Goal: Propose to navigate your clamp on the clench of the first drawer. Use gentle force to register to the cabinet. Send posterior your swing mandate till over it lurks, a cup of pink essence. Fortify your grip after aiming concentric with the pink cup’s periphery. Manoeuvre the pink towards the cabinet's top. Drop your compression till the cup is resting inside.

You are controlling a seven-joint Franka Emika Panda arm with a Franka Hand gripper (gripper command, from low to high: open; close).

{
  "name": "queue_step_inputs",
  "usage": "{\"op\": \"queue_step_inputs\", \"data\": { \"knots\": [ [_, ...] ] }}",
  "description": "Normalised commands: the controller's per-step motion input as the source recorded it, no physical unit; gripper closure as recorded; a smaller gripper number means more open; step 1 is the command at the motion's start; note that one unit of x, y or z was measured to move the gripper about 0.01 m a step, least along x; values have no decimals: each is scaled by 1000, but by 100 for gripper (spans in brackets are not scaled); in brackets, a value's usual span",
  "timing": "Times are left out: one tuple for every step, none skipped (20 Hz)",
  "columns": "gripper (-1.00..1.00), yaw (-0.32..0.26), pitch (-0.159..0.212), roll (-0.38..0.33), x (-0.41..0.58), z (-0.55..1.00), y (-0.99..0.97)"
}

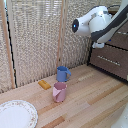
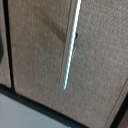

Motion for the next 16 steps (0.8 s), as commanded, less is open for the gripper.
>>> {"op": "queue_step_inputs", "data": {
  "knots": [
    [-100, 230, -9, -58, -111, 17, -451],
    [-100, 228, 0, -41, -114, 0, -463],
    [-100, 230, 0, -23, -100, 0, -480],
    [-100, 245, 0, -21, -51, 0, -469],
    [-100, 260, 0, -4, -3, -6, -457],
    [-100, 269, 0, 0, 0, -57, -454],
    [-100, 272, -6, 0, 0, -46, -449],
    [-100, 265, -6, 0, 0, -69, -466],
    [-100, 233, -7, 0, -80, -51, -514],
    [-100, 203, -14, -18, -131, 0, -557],
    [-100, 182, -9, -27, -117, 0, -611],
    [-100, 165, -2, -46, -137, 0, -626],
    [-100, 163, 0, -56, -146, 6, -617],
    [-100, 156, 0, -71, -157, 40, -597],
    [-100, 141, 0, -63, -171, 126, -640],
    [-100, 138, 0, -57, -157, 143, -663]
  ]
}}
